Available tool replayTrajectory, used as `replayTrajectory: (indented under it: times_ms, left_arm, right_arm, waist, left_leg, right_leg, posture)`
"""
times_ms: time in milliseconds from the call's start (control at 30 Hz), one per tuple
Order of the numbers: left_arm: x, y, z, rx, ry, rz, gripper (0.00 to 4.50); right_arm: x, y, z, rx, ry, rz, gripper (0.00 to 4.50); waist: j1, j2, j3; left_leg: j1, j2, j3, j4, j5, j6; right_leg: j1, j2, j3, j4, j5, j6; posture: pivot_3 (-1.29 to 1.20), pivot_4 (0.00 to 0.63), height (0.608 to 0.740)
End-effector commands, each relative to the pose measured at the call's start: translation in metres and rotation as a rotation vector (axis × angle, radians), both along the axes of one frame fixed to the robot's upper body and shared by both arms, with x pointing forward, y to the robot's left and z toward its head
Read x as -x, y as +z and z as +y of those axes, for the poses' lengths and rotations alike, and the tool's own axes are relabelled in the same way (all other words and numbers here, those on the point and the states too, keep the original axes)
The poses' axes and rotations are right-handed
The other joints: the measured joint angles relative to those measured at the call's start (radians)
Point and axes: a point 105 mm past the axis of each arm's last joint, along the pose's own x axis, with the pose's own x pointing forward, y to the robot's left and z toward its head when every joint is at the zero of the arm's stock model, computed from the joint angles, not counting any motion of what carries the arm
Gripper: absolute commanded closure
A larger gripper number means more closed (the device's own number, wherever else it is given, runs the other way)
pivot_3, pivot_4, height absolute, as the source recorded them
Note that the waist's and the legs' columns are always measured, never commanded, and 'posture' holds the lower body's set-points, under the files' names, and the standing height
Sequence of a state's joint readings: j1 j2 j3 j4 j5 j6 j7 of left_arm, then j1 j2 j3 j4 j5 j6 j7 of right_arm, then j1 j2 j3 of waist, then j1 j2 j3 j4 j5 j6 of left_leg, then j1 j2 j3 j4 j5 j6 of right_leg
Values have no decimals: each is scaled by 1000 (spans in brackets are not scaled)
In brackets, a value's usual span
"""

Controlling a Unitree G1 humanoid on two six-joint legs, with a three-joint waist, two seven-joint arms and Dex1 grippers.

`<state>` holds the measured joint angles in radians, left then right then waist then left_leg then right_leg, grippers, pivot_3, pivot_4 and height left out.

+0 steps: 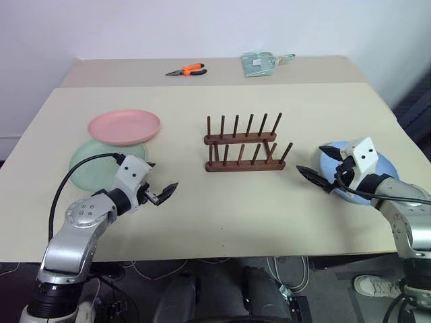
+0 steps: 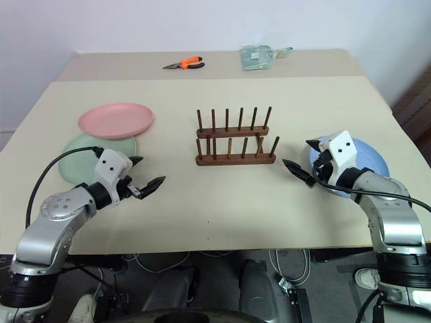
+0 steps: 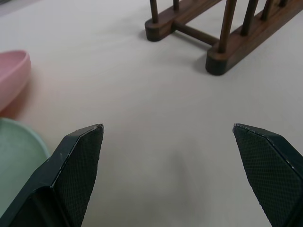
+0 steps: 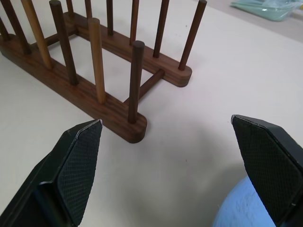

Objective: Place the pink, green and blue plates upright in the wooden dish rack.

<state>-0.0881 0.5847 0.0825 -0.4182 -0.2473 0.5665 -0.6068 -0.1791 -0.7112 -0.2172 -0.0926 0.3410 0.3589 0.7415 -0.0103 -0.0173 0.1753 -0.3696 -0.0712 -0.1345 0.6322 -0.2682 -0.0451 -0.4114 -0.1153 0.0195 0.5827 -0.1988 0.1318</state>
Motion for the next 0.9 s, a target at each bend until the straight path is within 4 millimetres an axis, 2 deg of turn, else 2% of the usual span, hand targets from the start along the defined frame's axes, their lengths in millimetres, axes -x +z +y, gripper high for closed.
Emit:
replayTrajectory:
  times_ms: [33,200,367,533,700,833,900]
  left_arm:
    - [0,10,-6,-6,-29,-38,25]
    - [-4,3,-7,18,-53,-11,25]
    - [-10,-12,-19,21,-215,88,25]
    - [-28,-29,-41,-19,-395,144,25]
    - [-53,-47,-57,-81,-477,161,25]
    - [-75,-54,-77,-92,-507,157,25]
    - [-82,-54,-83,-77,-496,152,551]
  right_arm:
    - [-6,12,7,14,9,-75,42]
    - [-5,6,17,3,55,-33,42]
    - [3,0,33,25,72,-45,42]
    - [22,-11,46,26,79,-27,42]
    - [33,-14,46,23,27,-36,42]
    - [41,-13,42,18,-28,-50,42]
    - [44,-15,42,22,-40,-46,0]
  waist:
    - [-2,0,0]
    - [0,0,0]
    - [1,0,0]
    - [7,0,0]
    - [5,0,0]
    - [22,0,-1]
    - [26,-1,-1]
  left_leg:
    - [0,0,0,0,0,0]
    - [0,0,0,0,0,0]
    - [0,0,0,0,0,0]
    - [-1,-1,0,0,0,0]
    - [0,-1,0,1,0,0]
    - [0,-1,0,2,0,0]
    - [0,-1,0,2,0,0]
  right_leg:
    - [0,0,0,0,0,0]
    - [0,0,0,0,1,1]
    - [0,0,0,0,0,0]
    - [0,0,-1,0,1,2]
    - [0,0,0,0,1,2]
    - [1,0,-1,0,1,3]
    - [1,-1,-1,0,1,3]
  posture:
    - [0,150,740]
    - [0,150,740]
    - [0,150,740]
    - [0,150,740]
    - [0,150,740]
    - [0,150,740]
    - [0,150,740]
